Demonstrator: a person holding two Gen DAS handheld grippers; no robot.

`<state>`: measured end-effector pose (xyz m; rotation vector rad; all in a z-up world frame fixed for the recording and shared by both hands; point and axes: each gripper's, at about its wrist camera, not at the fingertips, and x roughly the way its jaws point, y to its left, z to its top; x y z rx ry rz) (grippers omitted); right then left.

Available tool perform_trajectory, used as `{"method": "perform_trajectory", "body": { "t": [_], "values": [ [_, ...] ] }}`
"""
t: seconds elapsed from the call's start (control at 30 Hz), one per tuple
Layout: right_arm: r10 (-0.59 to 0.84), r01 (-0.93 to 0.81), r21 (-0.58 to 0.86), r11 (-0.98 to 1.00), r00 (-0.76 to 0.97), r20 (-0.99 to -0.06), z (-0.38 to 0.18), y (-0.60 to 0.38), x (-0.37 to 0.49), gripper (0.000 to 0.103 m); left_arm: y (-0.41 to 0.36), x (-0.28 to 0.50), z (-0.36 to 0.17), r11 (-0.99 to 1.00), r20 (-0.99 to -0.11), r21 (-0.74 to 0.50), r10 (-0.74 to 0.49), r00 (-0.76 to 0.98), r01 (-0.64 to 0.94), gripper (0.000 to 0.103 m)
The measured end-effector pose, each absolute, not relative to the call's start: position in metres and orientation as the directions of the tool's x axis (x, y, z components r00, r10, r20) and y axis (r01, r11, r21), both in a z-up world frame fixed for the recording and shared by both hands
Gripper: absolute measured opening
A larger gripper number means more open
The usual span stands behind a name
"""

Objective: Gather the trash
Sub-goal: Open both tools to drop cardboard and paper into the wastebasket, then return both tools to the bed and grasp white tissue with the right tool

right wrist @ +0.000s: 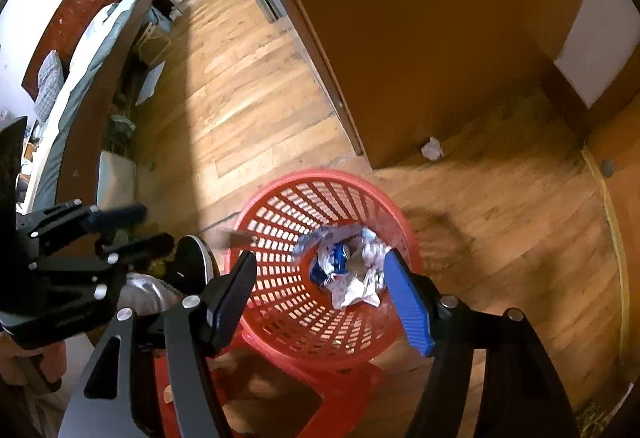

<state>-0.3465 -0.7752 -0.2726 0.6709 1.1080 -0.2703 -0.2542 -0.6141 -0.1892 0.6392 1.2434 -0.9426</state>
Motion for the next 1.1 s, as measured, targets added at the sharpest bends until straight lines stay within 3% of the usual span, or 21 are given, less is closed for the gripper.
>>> {"method": "perform_trajectory", "body": {
  "t": [0.17,0.3,0.43,0.57,0.77,0.87,1.0,1.1],
  "values": [
    [0.113,0.476,0.358,0.803,0.468,-0.876,-0.244,-0.768,-0.328,0.067,-0.604,-0.236,-0.171,0.534,-0.961,-0.1,-0.272,0.059,0.84,0.064],
    [0.12,0.436,0.366,0.822,0.496,-0.86,-0.221,-0.754,-0.309,0.07,-0.567,-0.196,-0.138,0.643,-0.928,-0.19,-0.364,0.079,0.742,0.064],
    [0.163,0.342,0.369,0.864,0.503,-0.849,-0.201,-0.722,-0.275,0.07,-0.497,-0.147,-0.088,0.746,-0.854,-0.265,-0.475,0.211,0.611,0.072],
    [0.216,0.227,0.373,0.9,0.511,-0.832,-0.178,-0.681,-0.229,0.072,-0.416,-0.102,-0.048,0.824,-0.785,-0.284,-0.493,0.375,0.49,0.073],
    [0.329,-0.02,0.376,0.927,0.528,-0.783,-0.132,-0.581,-0.112,0.077,-0.253,-0.032,-0.007,0.94,-0.69,-0.26,-0.34,0.64,0.219,0.082],
    [0.377,-0.12,0.374,0.92,0.538,-0.754,-0.11,-0.532,-0.053,0.078,-0.177,0.0,-0.004,0.978,-0.641,-0.185,-0.196,0.742,0.099,0.084],
    [0.455,-0.273,0.365,0.89,0.559,-0.693,-0.068,-0.453,0.037,0.078,-0.089,0.047,-0.036,0.984,-0.675,-0.159,-0.047,0.736,-0.083,0.084],
    [0.503,-0.358,0.354,0.864,0.577,-0.644,-0.037,-0.397,0.097,0.078,-0.046,0.084,-0.049,0.945,-0.723,-0.266,-0.067,0.687,-0.188,0.084]
  ]
}}
